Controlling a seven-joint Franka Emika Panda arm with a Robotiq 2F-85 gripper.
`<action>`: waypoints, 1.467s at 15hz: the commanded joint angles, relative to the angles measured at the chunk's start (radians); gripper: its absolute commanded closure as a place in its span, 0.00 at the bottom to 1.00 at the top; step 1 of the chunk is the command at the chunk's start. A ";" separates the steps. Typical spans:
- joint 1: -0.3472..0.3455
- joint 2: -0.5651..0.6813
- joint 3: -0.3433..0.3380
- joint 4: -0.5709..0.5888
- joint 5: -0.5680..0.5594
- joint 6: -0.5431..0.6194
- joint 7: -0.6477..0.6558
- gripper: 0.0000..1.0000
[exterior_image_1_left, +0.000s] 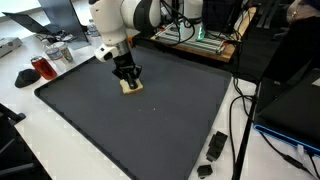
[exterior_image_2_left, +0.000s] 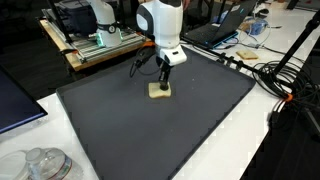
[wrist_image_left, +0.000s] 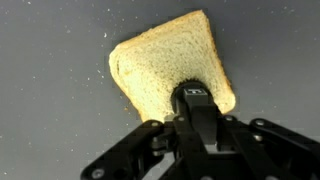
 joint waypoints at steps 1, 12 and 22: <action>0.068 -0.010 -0.048 -0.014 -0.058 0.013 0.117 0.95; 0.207 0.003 -0.121 0.028 -0.216 -0.086 0.364 0.95; 0.112 0.083 -0.051 0.069 -0.149 -0.020 0.180 0.95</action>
